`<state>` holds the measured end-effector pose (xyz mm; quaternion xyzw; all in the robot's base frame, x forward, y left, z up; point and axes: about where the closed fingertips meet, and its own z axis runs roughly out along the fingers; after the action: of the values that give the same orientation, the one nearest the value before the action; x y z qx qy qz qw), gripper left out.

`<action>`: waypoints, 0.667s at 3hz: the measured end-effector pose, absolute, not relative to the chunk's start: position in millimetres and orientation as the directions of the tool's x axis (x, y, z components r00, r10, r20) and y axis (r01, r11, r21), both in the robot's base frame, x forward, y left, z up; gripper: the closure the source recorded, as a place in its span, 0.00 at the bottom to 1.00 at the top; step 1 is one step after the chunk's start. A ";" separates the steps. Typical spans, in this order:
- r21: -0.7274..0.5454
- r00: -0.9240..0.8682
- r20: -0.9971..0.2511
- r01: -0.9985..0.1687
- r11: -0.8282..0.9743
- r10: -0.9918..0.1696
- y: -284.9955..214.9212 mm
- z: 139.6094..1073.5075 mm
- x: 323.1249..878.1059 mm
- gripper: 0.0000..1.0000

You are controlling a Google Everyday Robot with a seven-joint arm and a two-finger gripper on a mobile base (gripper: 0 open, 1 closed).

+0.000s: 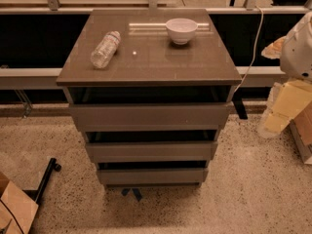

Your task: Open top drawer

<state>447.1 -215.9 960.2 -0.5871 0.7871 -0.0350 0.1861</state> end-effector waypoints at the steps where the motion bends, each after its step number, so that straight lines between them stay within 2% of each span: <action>1: -0.220 -0.254 -0.312 -0.918 0.330 -0.915 -201.8 923.4 454.0 0.00; 2: -0.174 -0.256 -0.385 -0.923 0.342 -0.887 -188.3 880.1 470.7 0.00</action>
Offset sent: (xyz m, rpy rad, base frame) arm 0.0478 0.0418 -0.1328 0.2708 0.0687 0.0059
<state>470.7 -188.3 880.1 -0.5718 0.7913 0.0432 0.2123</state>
